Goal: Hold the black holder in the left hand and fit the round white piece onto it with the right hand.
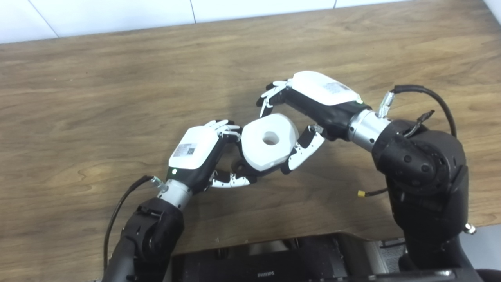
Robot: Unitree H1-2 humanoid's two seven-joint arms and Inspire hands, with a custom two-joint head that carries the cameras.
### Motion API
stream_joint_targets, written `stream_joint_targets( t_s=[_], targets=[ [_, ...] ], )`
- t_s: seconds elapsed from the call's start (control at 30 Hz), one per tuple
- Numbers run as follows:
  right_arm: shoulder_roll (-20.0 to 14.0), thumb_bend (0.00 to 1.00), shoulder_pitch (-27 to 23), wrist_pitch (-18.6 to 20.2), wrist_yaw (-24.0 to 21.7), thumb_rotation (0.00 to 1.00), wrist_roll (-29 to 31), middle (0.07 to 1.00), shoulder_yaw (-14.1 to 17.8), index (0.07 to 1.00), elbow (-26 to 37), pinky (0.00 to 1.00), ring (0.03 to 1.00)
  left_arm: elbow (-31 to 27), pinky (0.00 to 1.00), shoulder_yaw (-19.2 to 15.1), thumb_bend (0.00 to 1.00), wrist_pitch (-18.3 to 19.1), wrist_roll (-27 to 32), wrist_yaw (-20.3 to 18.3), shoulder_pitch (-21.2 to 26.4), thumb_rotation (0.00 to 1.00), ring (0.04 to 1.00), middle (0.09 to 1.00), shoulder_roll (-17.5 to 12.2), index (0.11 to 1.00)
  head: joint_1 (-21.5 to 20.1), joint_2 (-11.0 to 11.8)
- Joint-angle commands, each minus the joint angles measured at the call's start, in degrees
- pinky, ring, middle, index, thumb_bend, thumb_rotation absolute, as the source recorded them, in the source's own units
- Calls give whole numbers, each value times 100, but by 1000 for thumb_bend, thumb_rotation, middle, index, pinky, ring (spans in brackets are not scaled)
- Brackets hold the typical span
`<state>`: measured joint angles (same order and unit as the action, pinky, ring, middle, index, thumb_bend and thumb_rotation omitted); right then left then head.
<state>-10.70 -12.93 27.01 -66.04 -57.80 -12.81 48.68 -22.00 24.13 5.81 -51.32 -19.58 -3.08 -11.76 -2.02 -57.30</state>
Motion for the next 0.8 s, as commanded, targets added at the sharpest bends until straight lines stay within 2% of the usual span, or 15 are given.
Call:
stream_joint_targets(
  t_s=[0.0,0.77],
  targets=[
    [72,523,-181,-9,-672,133,2,803,-8,484,82,956,918,54,899,63,524,104,-16,-222,-47,53,890,801,-28,485,-7,-13],
    [33,523,-195,-9,-672,134,143,806,-129,485,152,934,918,58,902,46,524,118,4,-219,-27,53,893,803,14,485,29,-30]
  ],
)
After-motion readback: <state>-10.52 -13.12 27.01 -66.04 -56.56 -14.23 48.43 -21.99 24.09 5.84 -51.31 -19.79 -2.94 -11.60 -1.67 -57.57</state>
